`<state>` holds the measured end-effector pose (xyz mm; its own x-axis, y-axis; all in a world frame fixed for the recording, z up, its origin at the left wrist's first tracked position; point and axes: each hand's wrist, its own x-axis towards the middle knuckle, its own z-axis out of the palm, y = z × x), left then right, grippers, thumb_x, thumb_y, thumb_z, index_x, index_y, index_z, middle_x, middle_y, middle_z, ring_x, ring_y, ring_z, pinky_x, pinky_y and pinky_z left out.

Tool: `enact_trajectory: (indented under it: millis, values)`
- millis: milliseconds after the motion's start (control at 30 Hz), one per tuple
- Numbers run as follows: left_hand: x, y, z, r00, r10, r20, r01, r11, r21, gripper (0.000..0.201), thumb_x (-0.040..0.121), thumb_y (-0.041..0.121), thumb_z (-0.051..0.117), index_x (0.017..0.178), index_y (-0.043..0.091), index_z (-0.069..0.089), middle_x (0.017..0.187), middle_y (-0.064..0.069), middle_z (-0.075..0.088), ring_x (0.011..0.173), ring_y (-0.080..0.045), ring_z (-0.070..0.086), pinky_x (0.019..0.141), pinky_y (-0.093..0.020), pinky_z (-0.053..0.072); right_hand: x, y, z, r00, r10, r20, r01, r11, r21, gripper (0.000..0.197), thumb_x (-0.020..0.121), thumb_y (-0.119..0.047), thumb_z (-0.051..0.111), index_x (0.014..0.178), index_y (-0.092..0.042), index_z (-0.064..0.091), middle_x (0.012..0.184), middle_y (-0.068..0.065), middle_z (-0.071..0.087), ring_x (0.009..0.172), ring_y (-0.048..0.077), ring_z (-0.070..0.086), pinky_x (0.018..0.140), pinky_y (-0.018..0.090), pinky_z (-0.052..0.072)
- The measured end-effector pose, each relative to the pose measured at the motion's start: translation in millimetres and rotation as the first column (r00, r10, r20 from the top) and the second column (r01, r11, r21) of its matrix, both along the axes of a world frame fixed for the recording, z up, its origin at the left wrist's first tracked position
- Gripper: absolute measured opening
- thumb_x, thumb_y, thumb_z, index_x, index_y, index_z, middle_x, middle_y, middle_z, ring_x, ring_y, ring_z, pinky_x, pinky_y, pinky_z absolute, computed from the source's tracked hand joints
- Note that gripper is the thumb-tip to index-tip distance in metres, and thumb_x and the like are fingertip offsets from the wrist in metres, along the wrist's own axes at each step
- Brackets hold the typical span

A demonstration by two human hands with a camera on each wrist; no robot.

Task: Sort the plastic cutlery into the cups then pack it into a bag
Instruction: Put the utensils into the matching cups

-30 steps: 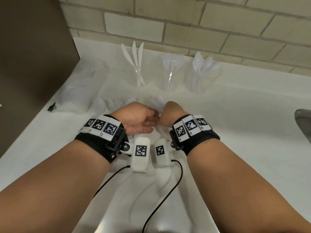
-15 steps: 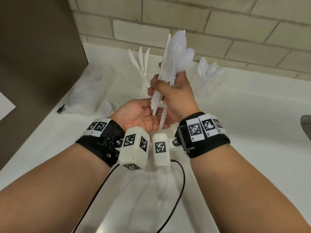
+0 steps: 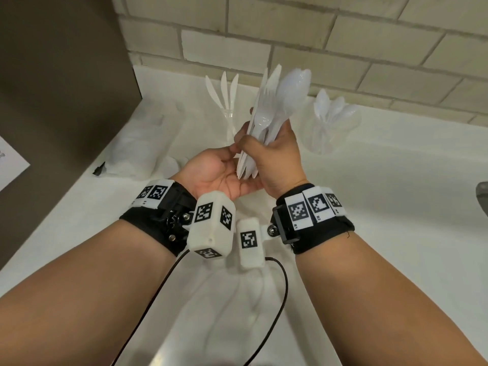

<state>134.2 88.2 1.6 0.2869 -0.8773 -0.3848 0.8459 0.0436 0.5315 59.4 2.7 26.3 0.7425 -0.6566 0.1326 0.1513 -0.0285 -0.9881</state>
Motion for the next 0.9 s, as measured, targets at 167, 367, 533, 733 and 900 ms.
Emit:
enact_trajectory:
  millis: [167, 367, 533, 733, 900]
  values:
    - [-5, 0, 1, 0.999, 0.046, 0.004, -0.046, 0.998, 0.051, 0.042, 0.101, 0.032, 0.031, 0.118, 0.005, 0.060, 0.116, -0.020, 0.065, 0.100, -0.034, 0.066, 0.088, -0.054, 0.050, -1, -6, -3, 0.999, 0.040, -0.005, -0.040, 0.999, -0.015, 0.033, 0.073, 0.001, 0.073, 0.102, -0.006, 0.058, 0.081, 0.006, 0.070, 0.080, 0.026, 0.070, 0.075, 0.043, 0.059]
    - [1, 1, -3, 0.995, -0.036, 0.088, 0.028, 0.995, 0.094, 0.069, 0.095, 0.062, 0.023, 0.126, 0.011, 0.058, 0.119, -0.014, 0.063, 0.106, -0.032, 0.060, 0.100, -0.047, 0.044, 3, -4, -13, 0.994, 0.083, -0.065, -0.082, 0.996, 0.021, 0.012, 0.087, -0.008, 0.066, 0.086, -0.020, 0.063, 0.077, 0.002, 0.066, 0.080, 0.023, 0.066, 0.076, 0.038, 0.056]
    - [4, 12, 11, 0.823, -0.034, 0.567, 0.016, 0.999, 0.036, 0.086, 0.072, 0.080, 0.046, 0.123, 0.012, 0.056, 0.083, -0.003, 0.052, 0.067, -0.014, 0.042, 0.065, -0.026, 0.043, -3, -6, -17, 0.969, 0.235, -0.075, -0.238, 0.971, -0.029, 0.006, 0.088, -0.002, 0.060, 0.087, -0.005, 0.065, 0.065, 0.004, 0.064, 0.058, 0.017, 0.060, 0.063, 0.033, 0.051]
    - [-6, 12, 33, 0.477, 0.011, 0.879, -0.188, 0.978, 0.090, 0.031, 0.070, 0.031, 0.081, 0.092, 0.011, 0.074, 0.093, -0.008, 0.075, 0.084, -0.023, 0.072, 0.068, -0.047, 0.056, -4, 10, -20, 0.852, 0.472, -0.229, -0.506, 0.854, -0.120, 0.016, 0.075, 0.015, 0.061, 0.084, 0.001, 0.062, 0.061, 0.000, 0.065, 0.056, 0.025, 0.061, 0.068, 0.044, 0.057]
    - [-5, 6, 29, 0.508, 0.241, 0.827, -0.397, 0.918, -0.024, 0.014, 0.082, 0.025, 0.071, 0.084, 0.011, 0.071, 0.078, -0.008, 0.075, 0.081, -0.022, 0.073, 0.079, -0.041, 0.057, -1, 7, -22, 0.816, 0.387, -0.429, -0.467, 0.879, -0.095, 0.014, 0.077, -0.001, 0.071, 0.088, 0.001, 0.061, 0.079, 0.017, 0.064, 0.062, 0.023, 0.063, 0.066, 0.041, 0.057]
